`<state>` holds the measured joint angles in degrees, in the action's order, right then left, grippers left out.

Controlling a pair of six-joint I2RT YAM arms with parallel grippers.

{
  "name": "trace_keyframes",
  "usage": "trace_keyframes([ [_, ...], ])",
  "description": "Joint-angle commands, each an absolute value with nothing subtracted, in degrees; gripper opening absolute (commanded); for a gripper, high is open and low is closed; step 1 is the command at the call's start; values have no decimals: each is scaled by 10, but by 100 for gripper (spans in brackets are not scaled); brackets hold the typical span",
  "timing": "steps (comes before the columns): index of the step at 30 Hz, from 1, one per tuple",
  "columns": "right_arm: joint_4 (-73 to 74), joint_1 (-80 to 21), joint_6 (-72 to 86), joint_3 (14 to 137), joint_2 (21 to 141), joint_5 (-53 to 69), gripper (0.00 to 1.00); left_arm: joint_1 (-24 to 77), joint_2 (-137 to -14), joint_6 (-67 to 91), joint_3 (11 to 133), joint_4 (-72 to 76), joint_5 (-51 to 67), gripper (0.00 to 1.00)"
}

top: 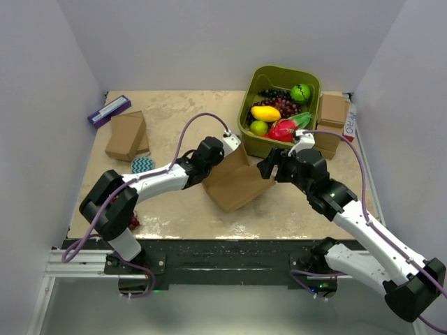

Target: Fold the paper box

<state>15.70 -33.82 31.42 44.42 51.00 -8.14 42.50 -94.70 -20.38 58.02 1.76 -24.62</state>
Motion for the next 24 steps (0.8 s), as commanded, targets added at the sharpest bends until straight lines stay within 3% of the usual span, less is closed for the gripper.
trace_keyframes([
  [1,222,-337,301,504,507,-93,80,421,-939,-138,564,-28,-271,31],
  [7,326,-337,308,553,514,-108,82,413,-954,-65,535,-107,-261,26],
  [17,271,-337,351,551,566,-46,82,413,-924,-11,527,-147,-213,26],
  [24,249,-358,356,599,626,-25,78,410,-855,68,497,-156,-101,31],
])
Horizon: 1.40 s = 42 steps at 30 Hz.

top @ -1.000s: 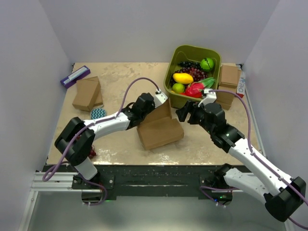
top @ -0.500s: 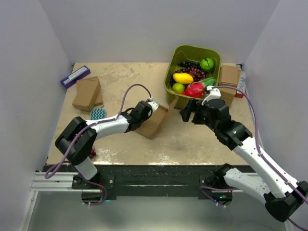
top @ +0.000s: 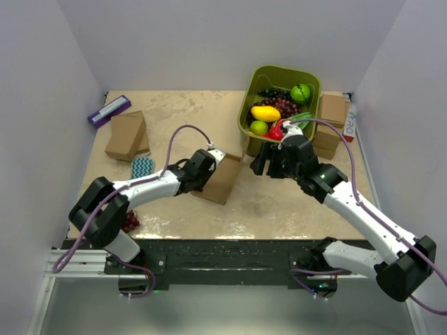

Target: Fold the paper box

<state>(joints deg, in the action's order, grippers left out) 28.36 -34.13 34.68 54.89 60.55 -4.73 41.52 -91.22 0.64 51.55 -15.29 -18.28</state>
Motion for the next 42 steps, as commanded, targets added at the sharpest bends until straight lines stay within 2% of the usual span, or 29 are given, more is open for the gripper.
trace_keyframes([
  [1,249,-365,354,608,641,-24,78,409,-838,86,490,-153,-84,32],
  [7,286,-379,325,685,689,-48,78,404,-783,134,435,-130,-8,36],
  [10,314,-387,314,714,719,-69,76,399,-753,145,421,-128,11,42],
  [13,323,-392,308,732,744,-76,74,370,-716,147,410,-130,36,53],
  [14,324,-394,305,741,751,-80,73,355,-707,146,407,-133,58,63],
  [18,342,-407,294,772,807,-82,70,264,-650,121,399,-141,77,77],
  [20,366,-417,284,797,829,-96,67,252,-634,109,405,-147,61,84],
  [23,418,-433,271,836,874,-146,60,230,-610,97,402,-143,47,86],
  [24,424,-435,268,841,879,-155,53,227,-600,95,399,-141,43,87],
  [26,426,-437,258,845,883,-163,47,218,-591,95,389,-133,41,87],
  [27,425,-437,252,844,881,-163,39,215,-583,96,386,-130,42,87],
  [29,420,-437,229,847,881,-169,32,211,-579,96,382,-127,42,88],
  [30,420,-437,220,852,883,-168,26,210,-576,95,382,-126,44,88],
  [33,425,-438,164,873,902,-157,19,207,-576,92,381,-125,47,89],
  [34,422,-437,123,879,905,-149,13,207,-575,92,381,-125,47,89],
  [37,400,-438,52,881,915,-135,7,205,-571,91,381,-125,46,89],
  [42,377,-438,-57,887,928,-109,6,202,-568,89,381,-126,46,89],
])
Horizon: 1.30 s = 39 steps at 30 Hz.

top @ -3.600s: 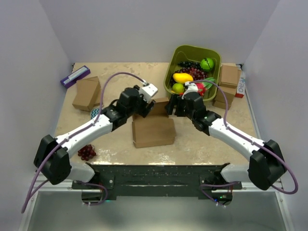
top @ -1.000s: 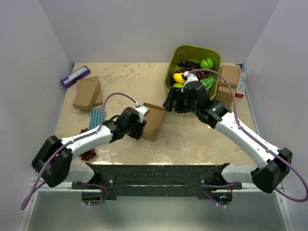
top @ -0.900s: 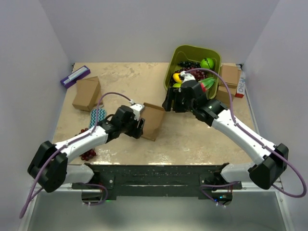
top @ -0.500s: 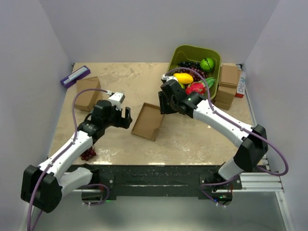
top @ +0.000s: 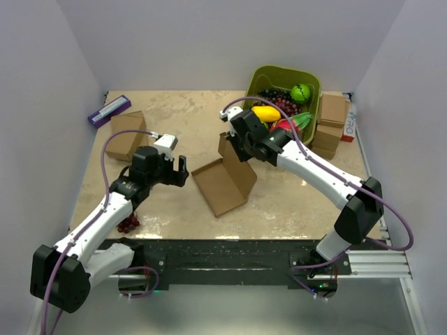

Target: Fold the paper box

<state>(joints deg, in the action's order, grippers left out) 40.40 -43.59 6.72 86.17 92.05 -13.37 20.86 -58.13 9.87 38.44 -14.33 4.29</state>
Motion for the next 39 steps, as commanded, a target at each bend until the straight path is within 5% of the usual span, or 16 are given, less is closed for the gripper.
trace_keyframes([
  [1,374,-438,-84,890,930,-101,6,202,-567,89,381,-126,46,89],
  [8,359,-437,-145,910,954,-119,18,189,-574,89,381,-127,38,90],
  [12,341,-437,-138,907,940,-132,52,170,-586,93,382,-129,17,91],
  [13,332,-437,-132,901,923,-129,70,164,-590,95,383,-129,14,92],
  [14,315,-437,-127,897,913,-123,74,149,-598,98,384,-129,13,92],
  [25,105,-435,-5,813,715,-33,89,17,-726,84,431,-138,-15,89],
  [39,31,-417,42,724,615,-24,90,18,-834,33,457,-108,-122,63],
])
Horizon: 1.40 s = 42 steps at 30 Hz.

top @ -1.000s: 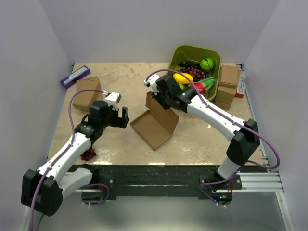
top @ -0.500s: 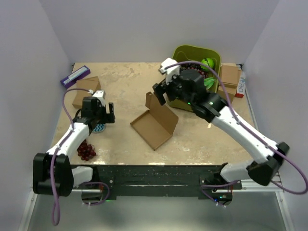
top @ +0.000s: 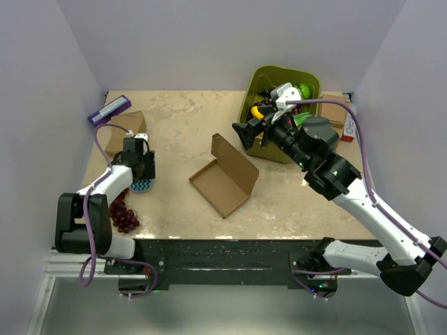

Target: Fold the paper box

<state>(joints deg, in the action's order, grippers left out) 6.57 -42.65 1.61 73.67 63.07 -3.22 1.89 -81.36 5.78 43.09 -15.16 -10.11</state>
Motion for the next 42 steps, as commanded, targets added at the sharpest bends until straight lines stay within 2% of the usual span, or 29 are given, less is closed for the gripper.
trace_keyframes([
  [1,30,-416,45,724,613,-20,90,18,-858,33,462,-112,-128,63],
  [7,28,-413,53,711,600,-29,90,27,-917,34,478,-124,-126,63],
  [8,29,-411,52,711,595,-32,90,28,-920,35,479,-126,-123,59],
  [10,25,-410,54,706,591,-31,90,27,-924,36,476,-125,-115,35],
  [11,24,-410,54,705,588,-30,90,28,-924,37,475,-124,-112,15],
  [14,25,-410,54,705,586,-26,90,33,-904,44,469,-127,-103,0],
  [25,13,-409,58,693,582,-28,90,50,-735,85,432,-163,-31,0],
  [28,11,-408,62,693,584,-27,90,52,-723,79,435,-173,-26,0],
  [29,10,-409,65,693,585,-26,90,52,-730,77,439,-177,-32,2],
  [30,10,-409,66,693,586,-20,91,52,-741,76,443,-178,-40,12],
  [31,7,-409,67,693,587,-16,91,52,-767,70,452,-178,-40,26],
  [32,6,-409,69,692,587,-13,92,52,-783,67,457,-181,-38,45],
  [35,8,-408,69,691,582,-13,93,62,-840,48,477,-184,-88,64],
  [38,3,-409,69,685,573,-16,95,97,-880,32,489,-171,-146,70],
  [42,3,-408,70,683,572,-6,95,111,-936,18,505,-165,-199,71],
])
